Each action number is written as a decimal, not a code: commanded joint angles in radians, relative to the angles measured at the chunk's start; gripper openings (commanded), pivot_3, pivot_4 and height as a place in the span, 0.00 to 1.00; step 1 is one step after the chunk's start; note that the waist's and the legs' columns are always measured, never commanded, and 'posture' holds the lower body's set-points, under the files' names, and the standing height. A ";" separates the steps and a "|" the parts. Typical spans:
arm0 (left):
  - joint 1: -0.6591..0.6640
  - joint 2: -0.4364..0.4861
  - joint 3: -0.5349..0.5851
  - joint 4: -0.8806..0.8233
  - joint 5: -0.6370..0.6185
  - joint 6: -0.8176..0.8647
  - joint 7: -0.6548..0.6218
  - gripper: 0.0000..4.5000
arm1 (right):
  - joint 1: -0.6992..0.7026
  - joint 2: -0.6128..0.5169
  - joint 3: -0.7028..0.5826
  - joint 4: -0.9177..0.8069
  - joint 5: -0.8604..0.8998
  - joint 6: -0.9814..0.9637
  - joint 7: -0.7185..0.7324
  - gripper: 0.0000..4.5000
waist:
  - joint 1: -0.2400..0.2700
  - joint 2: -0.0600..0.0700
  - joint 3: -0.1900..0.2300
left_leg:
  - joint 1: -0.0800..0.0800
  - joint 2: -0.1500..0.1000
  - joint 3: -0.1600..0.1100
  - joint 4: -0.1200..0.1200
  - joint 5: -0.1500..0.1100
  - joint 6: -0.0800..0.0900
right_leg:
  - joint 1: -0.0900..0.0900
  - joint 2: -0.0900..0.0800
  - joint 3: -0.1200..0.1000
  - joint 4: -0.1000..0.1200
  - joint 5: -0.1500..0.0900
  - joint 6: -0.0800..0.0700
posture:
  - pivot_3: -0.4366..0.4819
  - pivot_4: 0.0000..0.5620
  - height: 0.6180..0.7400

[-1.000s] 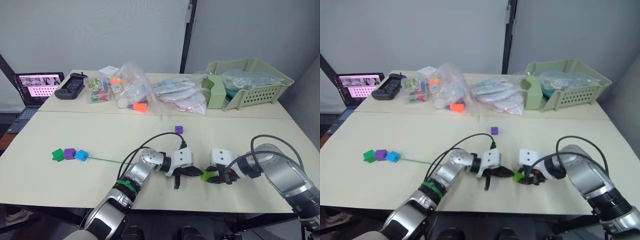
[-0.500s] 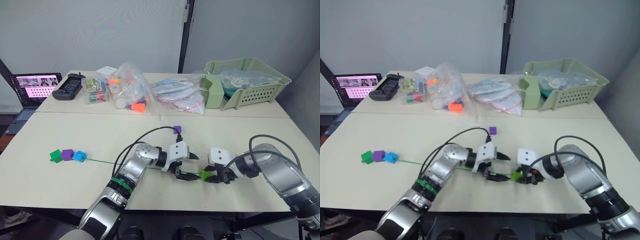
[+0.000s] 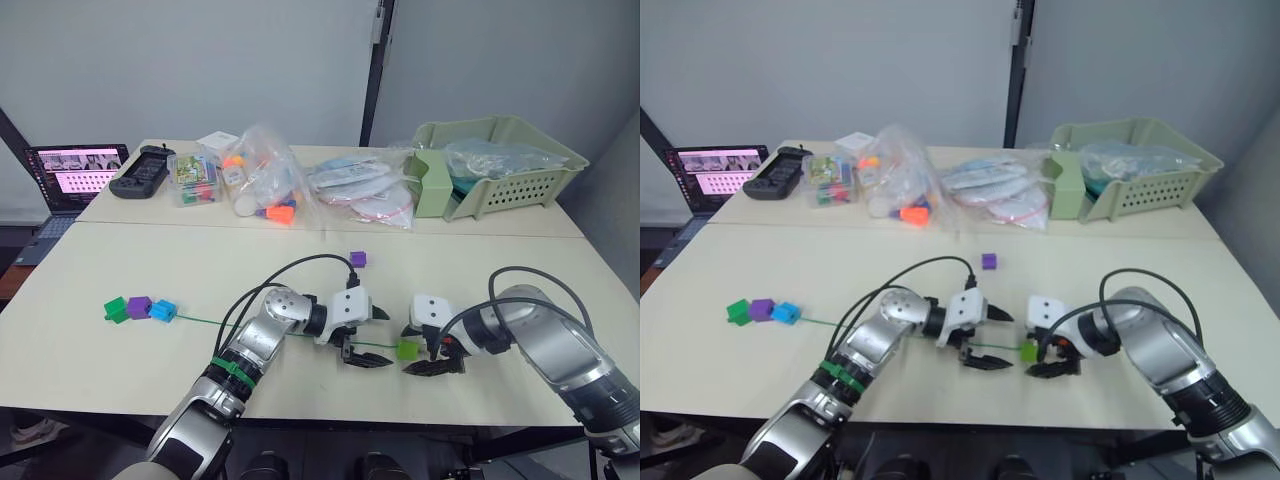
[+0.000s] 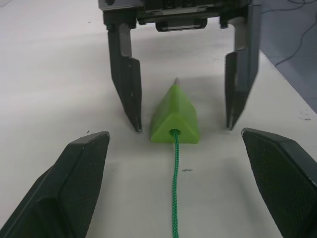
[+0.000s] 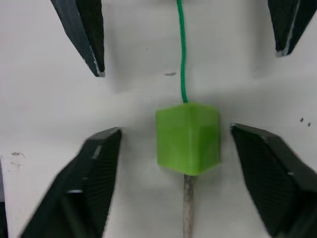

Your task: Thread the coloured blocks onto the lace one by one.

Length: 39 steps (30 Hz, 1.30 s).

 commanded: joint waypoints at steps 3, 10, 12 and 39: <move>-0.019 -0.032 -0.017 -0.009 -0.005 -0.022 0.007 1.00 | 0.066 -0.071 -0.177 -0.155 0.108 0.097 -0.019 0.99 | 0.007 0.000 0.000 | -0.001 0.000 0.000 0.000 0.000 0.000 | 0.000 0.000 0.000 0.000 0.000 0.000 | 0.48 0.27 0.94; -0.051 -0.107 -0.041 0.071 0.022 -0.042 0.044 1.00 | 0.219 -0.130 -0.361 -0.333 0.231 0.257 -0.094 0.99 | 0.018 0.000 0.000 | -0.003 0.000 -0.001 0.001 0.000 0.000 | -0.001 0.000 -0.001 -0.001 0.000 0.000 | 0.48 0.27 0.94; -0.063 -0.122 -0.051 0.097 0.035 -0.045 0.053 1.00 | 0.255 -0.139 -0.402 -0.373 0.256 0.295 -0.118 0.99 | 0.020 0.000 0.000 | -0.003 0.000 -0.001 0.001 0.000 0.000 | -0.001 0.000 0.000 -0.001 0.000 0.000 | 0.48 0.27 0.94; -0.119 -0.176 -0.095 0.286 0.143 -0.069 0.108 0.30 | 0.434 -0.210 -0.482 -0.447 0.339 0.295 -0.293 1.00 | 0.021 -0.001 0.000 | -0.004 -0.001 -0.001 0.001 0.000 0.000 | 0.000 0.000 0.000 -0.002 0.000 0.001 | 0.48 0.27 0.94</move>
